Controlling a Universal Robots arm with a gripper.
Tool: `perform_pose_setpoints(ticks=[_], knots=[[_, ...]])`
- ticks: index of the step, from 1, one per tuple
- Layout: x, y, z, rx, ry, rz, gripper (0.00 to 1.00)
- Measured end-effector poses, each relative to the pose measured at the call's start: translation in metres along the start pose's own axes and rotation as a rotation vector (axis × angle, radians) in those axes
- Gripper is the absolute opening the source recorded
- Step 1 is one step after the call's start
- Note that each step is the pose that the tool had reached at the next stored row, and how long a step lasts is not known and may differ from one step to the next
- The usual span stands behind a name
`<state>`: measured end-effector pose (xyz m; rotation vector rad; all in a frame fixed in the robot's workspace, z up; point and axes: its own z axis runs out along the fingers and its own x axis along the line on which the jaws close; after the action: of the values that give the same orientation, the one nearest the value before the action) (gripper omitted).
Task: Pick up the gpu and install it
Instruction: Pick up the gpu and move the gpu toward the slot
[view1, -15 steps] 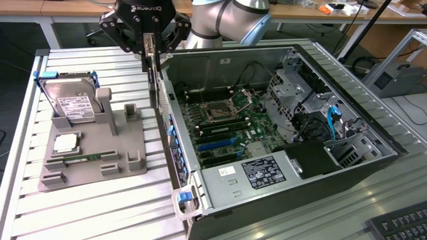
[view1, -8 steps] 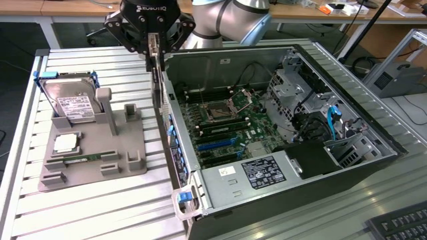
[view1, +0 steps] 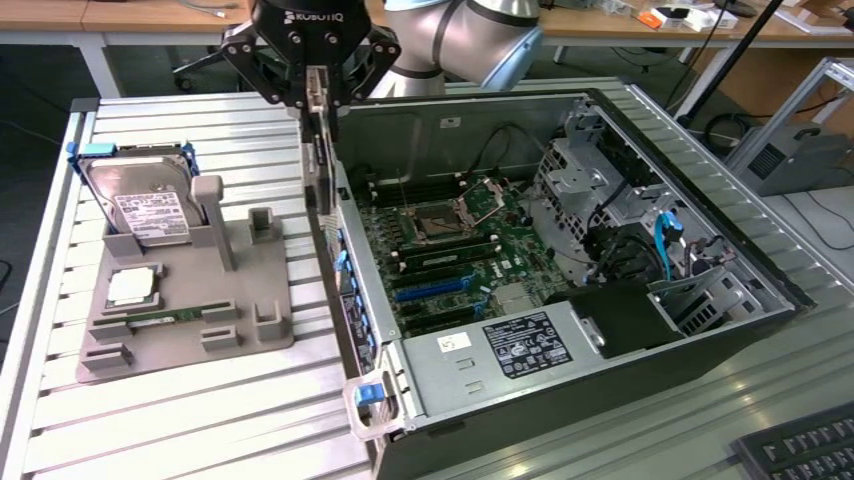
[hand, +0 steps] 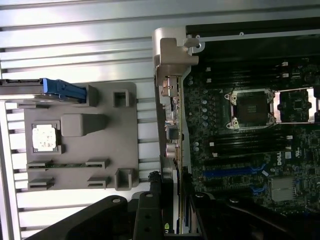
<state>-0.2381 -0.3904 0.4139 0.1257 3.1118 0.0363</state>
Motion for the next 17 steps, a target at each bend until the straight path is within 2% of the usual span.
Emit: perform_pose_setpoints(ticks=[17], knots=[[-0.016, 0.0008, 0.0009, 0.0017, -0.0001, 0.0, 0.27]])
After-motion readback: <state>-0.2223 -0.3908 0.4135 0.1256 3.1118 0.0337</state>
